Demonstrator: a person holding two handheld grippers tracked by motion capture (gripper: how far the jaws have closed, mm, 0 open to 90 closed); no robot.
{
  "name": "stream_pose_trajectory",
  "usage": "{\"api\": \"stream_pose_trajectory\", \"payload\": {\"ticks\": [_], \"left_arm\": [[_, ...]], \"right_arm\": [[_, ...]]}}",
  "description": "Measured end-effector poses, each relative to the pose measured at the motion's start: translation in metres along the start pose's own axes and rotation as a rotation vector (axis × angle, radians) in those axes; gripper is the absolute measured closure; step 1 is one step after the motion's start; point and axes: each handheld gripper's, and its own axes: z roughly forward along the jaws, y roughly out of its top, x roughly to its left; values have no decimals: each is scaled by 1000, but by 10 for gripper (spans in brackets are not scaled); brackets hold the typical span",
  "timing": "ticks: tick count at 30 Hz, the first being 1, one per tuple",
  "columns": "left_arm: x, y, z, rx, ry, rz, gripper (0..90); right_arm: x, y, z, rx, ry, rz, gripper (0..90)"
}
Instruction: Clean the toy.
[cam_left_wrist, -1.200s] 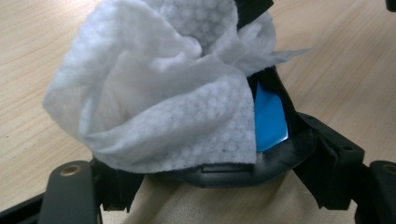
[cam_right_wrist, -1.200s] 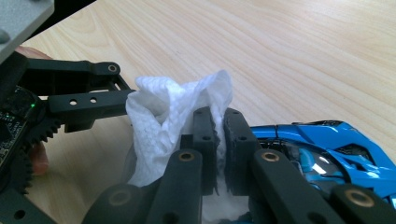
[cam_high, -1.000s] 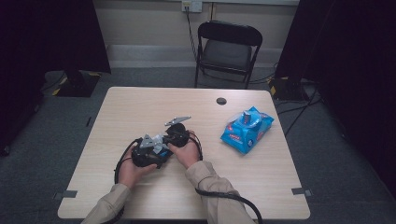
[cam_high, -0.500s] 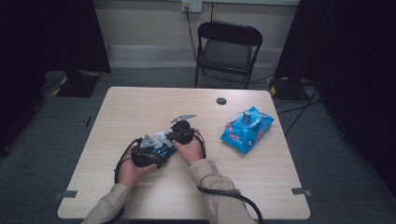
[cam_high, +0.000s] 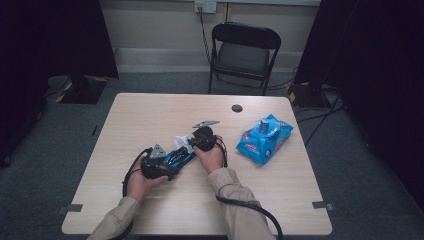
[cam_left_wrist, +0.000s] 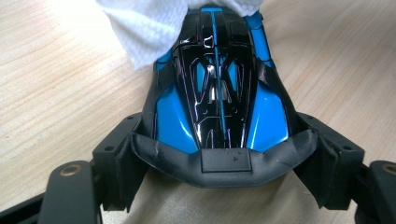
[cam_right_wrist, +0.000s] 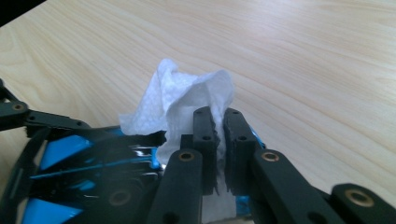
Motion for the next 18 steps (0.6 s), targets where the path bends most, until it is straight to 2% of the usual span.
{"api": "stream_pose_trajectory", "payload": {"ticks": [9, 18], "left_arm": [[0, 0, 0, 0, 0, 0, 242], [0, 0, 0, 0, 0, 0, 242]], "right_arm": [[-15, -8, -7, -2, -34, 27, 852], [-22, -16, -14, 0, -58, 21, 852]]}}
